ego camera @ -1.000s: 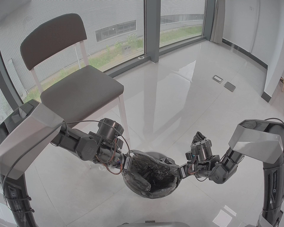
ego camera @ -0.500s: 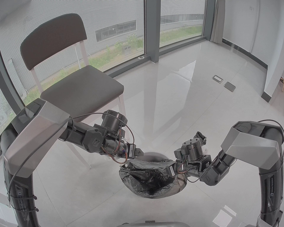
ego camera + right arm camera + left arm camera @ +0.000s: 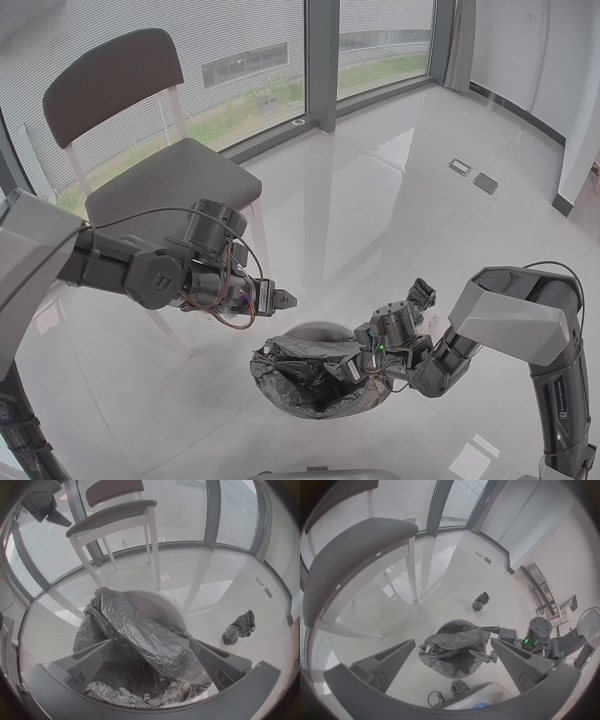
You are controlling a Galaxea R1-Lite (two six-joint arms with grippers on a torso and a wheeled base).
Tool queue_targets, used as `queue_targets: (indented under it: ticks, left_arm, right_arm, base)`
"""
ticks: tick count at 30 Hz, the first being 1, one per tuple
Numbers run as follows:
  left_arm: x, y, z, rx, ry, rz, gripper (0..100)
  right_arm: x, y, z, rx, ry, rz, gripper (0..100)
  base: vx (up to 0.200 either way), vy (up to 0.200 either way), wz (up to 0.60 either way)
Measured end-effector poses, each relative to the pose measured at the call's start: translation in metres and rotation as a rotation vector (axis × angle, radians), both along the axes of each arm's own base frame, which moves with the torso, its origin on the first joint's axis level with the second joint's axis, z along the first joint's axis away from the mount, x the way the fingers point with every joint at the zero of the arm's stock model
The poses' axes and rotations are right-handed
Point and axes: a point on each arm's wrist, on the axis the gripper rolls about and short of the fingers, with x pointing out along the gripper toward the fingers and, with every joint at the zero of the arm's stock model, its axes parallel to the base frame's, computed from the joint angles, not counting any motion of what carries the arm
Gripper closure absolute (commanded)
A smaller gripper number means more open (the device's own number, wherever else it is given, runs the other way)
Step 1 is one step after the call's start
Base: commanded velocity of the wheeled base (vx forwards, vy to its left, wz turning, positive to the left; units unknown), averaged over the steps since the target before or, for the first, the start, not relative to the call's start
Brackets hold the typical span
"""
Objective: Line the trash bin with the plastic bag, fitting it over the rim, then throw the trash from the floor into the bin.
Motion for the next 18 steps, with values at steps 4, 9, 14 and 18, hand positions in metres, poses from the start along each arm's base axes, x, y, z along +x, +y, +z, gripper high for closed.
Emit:
queue_targets:
  ticks: [4,9,14,18]
  left_arm:
    - [-0.005,0.005,0.008,-0.008,-0.015,0.005,0]
    - [-0.009,0.008,0.016,-0.015,-0.033,0.008,0]
    - [-0.011,0.01,0.021,-0.021,-0.043,0.011,0]
    - [-0.012,0.01,0.023,-0.027,-0.047,0.013,0]
  right_arm:
    - [0.001,0.001,-0.006,-0.017,-0.007,0.02,100]
    - [0.004,0.003,-0.011,-0.019,-0.03,0.029,100]
    - [0.007,0.003,-0.013,-0.023,-0.044,0.034,100]
    - [0.01,0.002,-0.012,-0.032,-0.064,0.04,100]
  base:
    - [0.0,0.0,0.0]
    - [0.0,0.0,0.0]
    - [0.0,0.0,0.0]
    - [0.0,0.0,0.0]
